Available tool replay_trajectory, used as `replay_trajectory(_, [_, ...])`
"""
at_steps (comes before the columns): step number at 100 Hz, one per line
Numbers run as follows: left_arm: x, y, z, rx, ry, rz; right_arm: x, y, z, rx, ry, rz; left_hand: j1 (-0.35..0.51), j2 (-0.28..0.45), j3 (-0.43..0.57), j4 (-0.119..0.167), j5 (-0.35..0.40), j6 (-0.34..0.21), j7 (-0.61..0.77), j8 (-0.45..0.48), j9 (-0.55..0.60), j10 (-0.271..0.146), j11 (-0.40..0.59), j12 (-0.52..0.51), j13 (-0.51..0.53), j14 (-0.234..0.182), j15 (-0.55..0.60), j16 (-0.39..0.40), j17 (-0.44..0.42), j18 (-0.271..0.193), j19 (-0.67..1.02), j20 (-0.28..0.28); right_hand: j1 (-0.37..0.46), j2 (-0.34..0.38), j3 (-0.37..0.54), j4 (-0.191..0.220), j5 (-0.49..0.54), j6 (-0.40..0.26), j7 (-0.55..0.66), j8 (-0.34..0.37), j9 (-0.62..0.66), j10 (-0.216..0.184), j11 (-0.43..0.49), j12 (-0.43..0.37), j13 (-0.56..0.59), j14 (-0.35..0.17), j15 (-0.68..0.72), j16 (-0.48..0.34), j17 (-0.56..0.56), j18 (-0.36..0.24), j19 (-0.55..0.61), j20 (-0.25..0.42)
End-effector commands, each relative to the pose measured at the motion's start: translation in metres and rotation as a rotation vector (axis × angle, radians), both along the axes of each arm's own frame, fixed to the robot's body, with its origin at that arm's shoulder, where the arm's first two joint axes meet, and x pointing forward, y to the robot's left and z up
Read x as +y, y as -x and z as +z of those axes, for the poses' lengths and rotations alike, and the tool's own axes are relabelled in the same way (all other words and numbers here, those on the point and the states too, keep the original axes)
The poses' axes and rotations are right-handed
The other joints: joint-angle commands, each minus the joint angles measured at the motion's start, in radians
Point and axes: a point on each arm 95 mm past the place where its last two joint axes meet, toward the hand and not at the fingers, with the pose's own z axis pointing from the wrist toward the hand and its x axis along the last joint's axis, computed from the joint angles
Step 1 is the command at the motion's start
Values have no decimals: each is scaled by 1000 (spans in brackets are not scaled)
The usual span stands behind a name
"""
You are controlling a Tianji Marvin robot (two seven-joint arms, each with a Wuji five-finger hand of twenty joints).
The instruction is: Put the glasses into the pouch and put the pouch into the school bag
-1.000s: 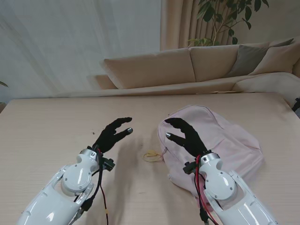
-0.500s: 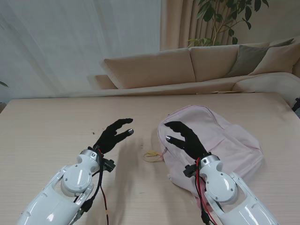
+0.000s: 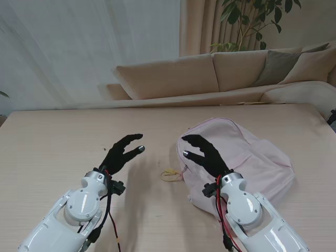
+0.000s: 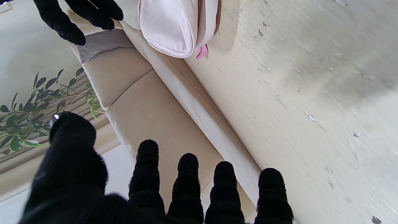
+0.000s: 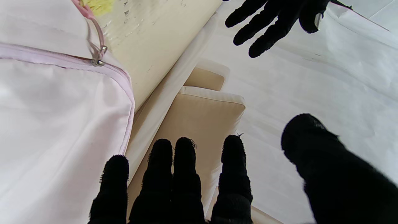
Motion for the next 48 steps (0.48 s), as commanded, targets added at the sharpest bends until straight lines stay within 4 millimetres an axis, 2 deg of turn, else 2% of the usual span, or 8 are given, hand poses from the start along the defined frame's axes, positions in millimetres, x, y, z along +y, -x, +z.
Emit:
replay_trajectory(1, [-8,3,2,-2,11,-22,3,2,-1,7,-5,21,-15,19,-13,34,21,8,-11,-6,-9,8,1,-11,-19,-11,-15,-4,-4,-1,-14,-1,4,10,-33,18,-19,-9,-5,-7,-15,-30,-4,-16,-32,-39,-9,-6,-12,-18,-22,15])
replay_trajectory(48, [-11,8,9,-29,-3,-16,-2,5,-3,9,-13,0,-14,21,-15,33,22,7,-7,-6,-10,12,5,-10,-23,-9,-10,-4,-5,0,-16,1,3,13,-43,19,-9,-8,-6,-8,-8,-29,-5,-17,-29,-38,-9,-6,-11,-15,-31,28])
